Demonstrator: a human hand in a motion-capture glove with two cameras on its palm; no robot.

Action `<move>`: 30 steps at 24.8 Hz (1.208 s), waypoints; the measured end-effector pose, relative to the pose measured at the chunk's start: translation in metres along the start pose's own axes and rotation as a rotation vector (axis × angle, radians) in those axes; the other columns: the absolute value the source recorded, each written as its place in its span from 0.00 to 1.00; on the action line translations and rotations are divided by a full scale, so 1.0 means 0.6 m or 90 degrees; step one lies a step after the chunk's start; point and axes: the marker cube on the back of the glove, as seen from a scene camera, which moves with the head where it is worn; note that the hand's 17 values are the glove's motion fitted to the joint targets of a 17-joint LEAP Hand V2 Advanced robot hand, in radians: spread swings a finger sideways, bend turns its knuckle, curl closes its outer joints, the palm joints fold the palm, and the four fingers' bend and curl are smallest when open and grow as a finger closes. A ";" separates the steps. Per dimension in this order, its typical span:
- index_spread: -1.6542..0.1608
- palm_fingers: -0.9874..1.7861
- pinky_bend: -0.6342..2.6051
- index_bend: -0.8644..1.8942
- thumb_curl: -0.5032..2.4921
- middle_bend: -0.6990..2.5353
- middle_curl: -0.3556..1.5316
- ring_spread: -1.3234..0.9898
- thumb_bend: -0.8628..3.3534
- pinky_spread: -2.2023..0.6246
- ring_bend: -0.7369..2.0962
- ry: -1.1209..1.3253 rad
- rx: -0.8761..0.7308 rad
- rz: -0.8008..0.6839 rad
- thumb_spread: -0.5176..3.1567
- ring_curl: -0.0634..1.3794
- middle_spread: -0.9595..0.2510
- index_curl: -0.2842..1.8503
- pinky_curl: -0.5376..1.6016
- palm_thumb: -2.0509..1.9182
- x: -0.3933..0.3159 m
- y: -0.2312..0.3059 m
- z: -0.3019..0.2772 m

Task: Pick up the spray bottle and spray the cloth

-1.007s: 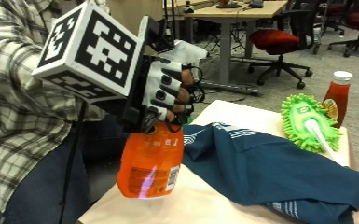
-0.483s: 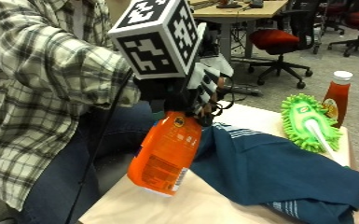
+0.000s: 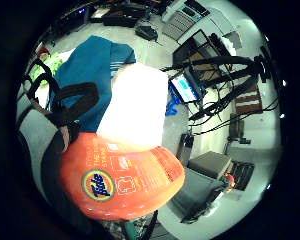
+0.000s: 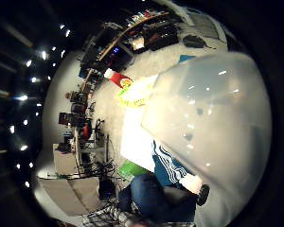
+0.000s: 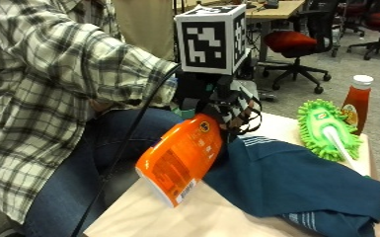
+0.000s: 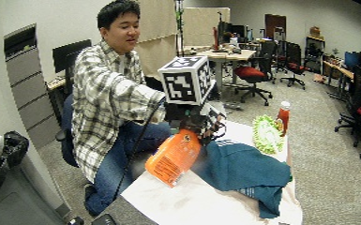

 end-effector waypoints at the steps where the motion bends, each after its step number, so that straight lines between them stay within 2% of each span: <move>1: 0.79 0.83 0.27 0.44 0.43 0.39 0.45 0.50 0.20 0.75 0.45 0.020 -0.009 0.000 0.15 0.36 0.70 0.41 0.43 0.79 -0.003 -0.001 0.005; 11: 0.79 0.83 0.27 0.44 0.43 0.39 0.45 0.50 0.20 0.75 0.45 0.204 -0.057 -0.035 0.15 0.36 0.70 0.41 0.43 0.79 -0.015 0.000 0.034; 22: 0.79 0.83 0.27 0.44 0.43 0.39 0.45 0.50 0.20 0.75 0.45 0.263 -0.058 -0.050 0.15 0.36 0.70 0.41 0.43 0.79 -0.017 0.008 0.037; 26: 0.79 0.83 0.27 0.44 0.43 0.39 0.45 0.50 0.20 0.75 0.45 0.236 -0.053 -0.058 0.15 0.36 0.70 0.41 0.43 0.79 -0.018 0.012 0.033; 30: 0.79 0.83 0.27 0.44 0.43 0.39 0.45 0.50 0.20 0.75 0.45 0.082 -0.026 -0.040 0.15 0.36 0.70 0.41 0.43 0.79 -0.023 0.016 0.016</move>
